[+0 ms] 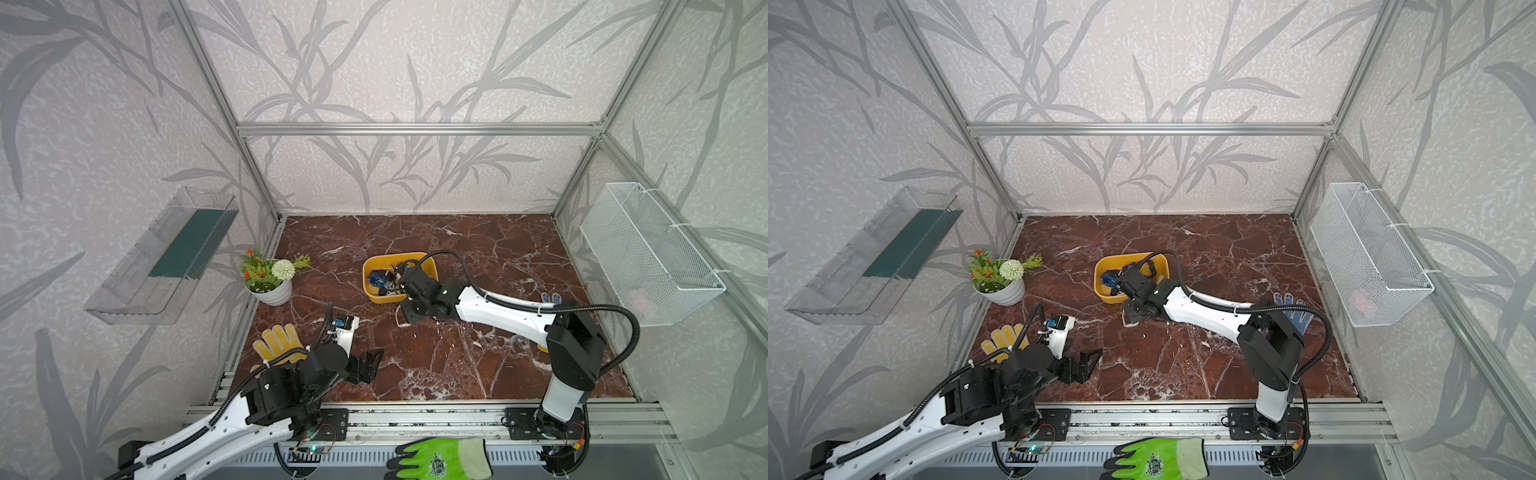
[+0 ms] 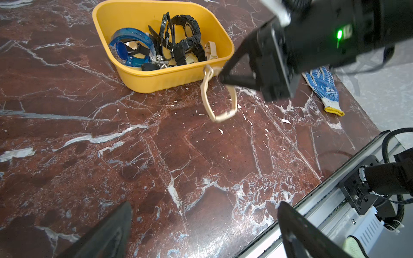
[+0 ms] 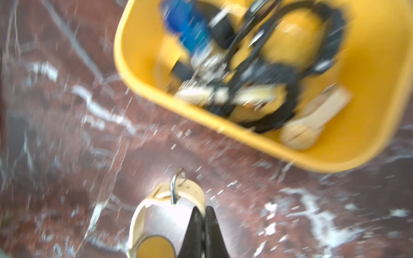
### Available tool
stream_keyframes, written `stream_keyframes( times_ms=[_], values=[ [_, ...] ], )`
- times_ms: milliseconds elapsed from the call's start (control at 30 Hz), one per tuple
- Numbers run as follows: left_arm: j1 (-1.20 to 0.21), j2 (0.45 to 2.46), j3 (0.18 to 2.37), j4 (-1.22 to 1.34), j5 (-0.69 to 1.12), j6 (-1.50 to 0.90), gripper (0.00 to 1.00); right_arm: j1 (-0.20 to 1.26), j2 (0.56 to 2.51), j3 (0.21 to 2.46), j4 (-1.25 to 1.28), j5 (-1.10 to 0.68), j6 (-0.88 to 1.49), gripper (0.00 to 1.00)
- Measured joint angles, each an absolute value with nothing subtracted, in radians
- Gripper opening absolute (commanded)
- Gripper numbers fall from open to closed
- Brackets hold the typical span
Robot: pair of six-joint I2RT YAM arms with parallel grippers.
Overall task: Put the watch into the storage box
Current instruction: Place the watch in the storage box.
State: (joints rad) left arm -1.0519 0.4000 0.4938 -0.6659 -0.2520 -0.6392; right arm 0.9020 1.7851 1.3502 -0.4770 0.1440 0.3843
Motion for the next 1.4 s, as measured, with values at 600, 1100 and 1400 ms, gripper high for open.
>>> stream_keyframes(
  times_ms=[600, 1100, 1400],
  values=[
    [-1.052, 0.429, 0.502, -0.635, -0.26, -0.594, 0.99, 0.699, 2.089, 1.721, -0.515, 0.139, 0.194, 0.02],
    [-1.052, 0.427, 0.512, -0.636, -0.273, -0.585, 0.99, 0.69, 2.146, 1.719, -0.524, 0.123, 0.216, 0.04],
    [-1.052, 0.427, 0.517, -0.636, -0.287, -0.582, 0.99, 0.65, 2.145, 1.693, -0.526, 0.13, 0.212, 0.09]
  ],
)
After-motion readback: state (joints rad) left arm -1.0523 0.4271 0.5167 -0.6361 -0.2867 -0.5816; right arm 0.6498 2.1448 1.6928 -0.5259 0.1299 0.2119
